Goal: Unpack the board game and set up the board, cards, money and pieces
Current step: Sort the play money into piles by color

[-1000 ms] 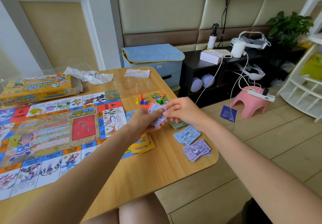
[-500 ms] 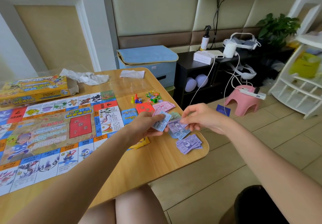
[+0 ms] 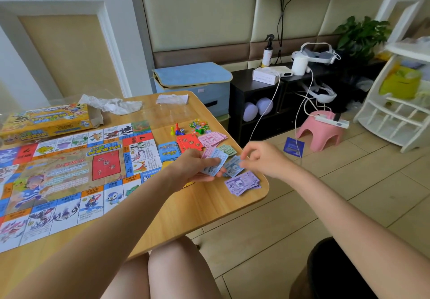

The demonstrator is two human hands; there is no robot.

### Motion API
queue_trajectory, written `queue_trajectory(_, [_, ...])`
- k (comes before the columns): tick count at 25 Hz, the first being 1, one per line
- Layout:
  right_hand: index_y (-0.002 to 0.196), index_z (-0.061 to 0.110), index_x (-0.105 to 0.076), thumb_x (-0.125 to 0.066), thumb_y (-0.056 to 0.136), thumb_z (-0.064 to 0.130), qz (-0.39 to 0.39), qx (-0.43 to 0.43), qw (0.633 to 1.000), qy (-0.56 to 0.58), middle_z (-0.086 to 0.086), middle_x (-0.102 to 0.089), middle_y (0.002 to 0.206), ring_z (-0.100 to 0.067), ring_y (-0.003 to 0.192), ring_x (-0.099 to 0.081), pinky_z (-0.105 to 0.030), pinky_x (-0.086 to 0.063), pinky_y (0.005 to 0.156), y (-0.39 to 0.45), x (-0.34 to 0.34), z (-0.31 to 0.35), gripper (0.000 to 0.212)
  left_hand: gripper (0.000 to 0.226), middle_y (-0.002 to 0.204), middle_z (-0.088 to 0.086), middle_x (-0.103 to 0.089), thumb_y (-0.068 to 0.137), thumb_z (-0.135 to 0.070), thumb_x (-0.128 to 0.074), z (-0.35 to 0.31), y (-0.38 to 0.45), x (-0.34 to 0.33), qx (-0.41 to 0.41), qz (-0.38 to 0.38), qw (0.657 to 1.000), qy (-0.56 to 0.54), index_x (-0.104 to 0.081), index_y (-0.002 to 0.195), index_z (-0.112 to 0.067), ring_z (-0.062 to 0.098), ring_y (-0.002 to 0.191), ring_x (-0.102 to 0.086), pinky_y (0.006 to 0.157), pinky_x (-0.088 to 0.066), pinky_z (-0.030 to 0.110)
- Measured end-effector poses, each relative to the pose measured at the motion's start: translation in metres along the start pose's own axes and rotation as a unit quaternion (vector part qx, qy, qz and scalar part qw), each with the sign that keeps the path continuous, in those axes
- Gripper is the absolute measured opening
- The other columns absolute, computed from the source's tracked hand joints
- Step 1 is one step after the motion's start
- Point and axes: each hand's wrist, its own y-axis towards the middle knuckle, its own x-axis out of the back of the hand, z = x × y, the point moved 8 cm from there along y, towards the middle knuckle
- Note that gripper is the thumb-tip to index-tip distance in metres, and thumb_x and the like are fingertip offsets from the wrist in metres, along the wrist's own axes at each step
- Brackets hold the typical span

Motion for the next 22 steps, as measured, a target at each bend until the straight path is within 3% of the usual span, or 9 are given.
queue_trajectory(3, [0.088, 0.009, -0.064, -0.07, 0.082, 0.023, -0.009, 0.005, 0.993, 0.115, 0.003, -0.06, 0.059, -0.004, 0.047, -0.048, -0.016, -0.037, 0.044, 0.014, 0.008, 0.019, 0.016, 0.02, 0.071, 0.003, -0.07, 0.088, -0.015, -0.062, -0.002, 0.002, 0.0, -0.003, 0.011, 0.999, 0.032, -0.063, 0.102, -0.002, 0.003, 0.063, -0.066, 0.049, -0.05, 0.013])
queue_trajectory(6, [0.087, 0.011, -0.064, -0.072, 0.079, 0.01, 0.038, 0.02, 0.993, 0.114, 0.007, -0.061, 0.056, -0.005, 0.049, -0.053, -0.019, -0.042, 0.047, 0.027, -0.011, 0.029, 0.011, 0.021, 0.067, 0.003, -0.069, 0.089, -0.019, -0.061, -0.005, 0.006, 0.0, -0.012, 0.019, 0.998, 0.052, -0.063, 0.101, -0.002, 0.003, 0.059, -0.065, 0.05, -0.05, 0.013])
queue_trajectory(10, [0.094, 0.007, -0.062, -0.069, 0.08, 0.001, -0.009, -0.027, 0.991, 0.133, 0.0, -0.059, 0.062, -0.009, 0.053, -0.051, -0.016, -0.04, 0.048, 0.038, -0.007, 0.011, 0.017, 0.021, 0.054, -0.001, -0.066, 0.095, -0.02, -0.051, -0.014, 0.016, 0.026, -0.044, -0.072, 0.996, -0.017, -0.062, 0.085, -0.005, 0.002, 0.045, -0.06, 0.044, -0.047, 0.013])
queue_trajectory(12, [0.094, 0.009, -0.062, -0.069, 0.08, 0.004, -0.006, -0.048, 0.996, 0.077, 0.0, -0.061, 0.069, -0.01, 0.06, -0.054, -0.016, -0.042, 0.052, 0.036, -0.009, -0.004, 0.017, 0.024, 0.057, -0.003, -0.067, 0.097, -0.02, -0.048, -0.014, 0.02, 0.035, -0.051, -0.092, 0.994, -0.022, -0.063, 0.082, -0.007, 0.001, 0.047, -0.059, 0.043, -0.046, 0.013])
queue_trajectory(15, [0.09, 0.019, -0.059, -0.071, 0.079, 0.014, -0.014, -0.055, 0.997, -0.056, 0.004, -0.056, 0.079, -0.006, 0.067, -0.051, -0.019, -0.038, 0.056, 0.031, -0.016, -0.023, 0.017, 0.02, 0.066, 0.002, -0.067, 0.096, -0.015, -0.049, -0.006, 0.026, 0.026, -0.029, -0.052, 0.998, -0.022, -0.063, 0.087, -0.003, 0.002, 0.051, -0.061, 0.045, -0.047, 0.012])
queue_trajectory(17, [0.089, 0.02, -0.058, -0.071, 0.079, 0.016, -0.042, -0.034, 0.996, -0.068, 0.007, -0.049, 0.077, -0.008, 0.067, -0.047, -0.017, -0.033, 0.054, 0.033, -0.014, -0.022, 0.017, 0.017, 0.071, 0.007, -0.068, 0.094, -0.008, -0.051, -0.001, 0.028, 0.016, -0.01, -0.019, 0.999, -0.042, -0.063, 0.092, 0.004, 0.005, 0.057, -0.065, 0.051, -0.053, 0.013])
queue_trajectory(20, [0.088, 0.016, -0.064, -0.069, 0.082, 0.021, -0.101, -0.008, 0.995, 0.016, 0.008, -0.054, 0.074, -0.007, 0.068, -0.052, -0.016, -0.037, 0.056, 0.038, 0.004, -0.007, 0.01, 0.014, 0.07, 0.009, -0.07, 0.092, -0.001, -0.051, -0.002, 0.029, 0.005, 0.001, 0.019, 0.997, -0.073, -0.062, 0.089, 0.007, 0.009, 0.063, -0.069, 0.059, -0.056, 0.014])
queue_trajectory(22, [0.092, 0.013, -0.068, -0.069, 0.082, 0.023, -0.067, 0.007, 0.991, 0.114, 0.003, -0.063, 0.078, -0.006, 0.068, -0.057, -0.017, -0.043, 0.056, 0.042, 0.004, 0.01, 0.014, 0.015, 0.072, 0.011, -0.071, 0.092, 0.0, -0.05, -0.004, 0.027, 0.001, 0.006, 0.043, 0.997, -0.065, -0.062, 0.09, 0.008, 0.01, 0.066, -0.07, 0.059, -0.055, 0.014])
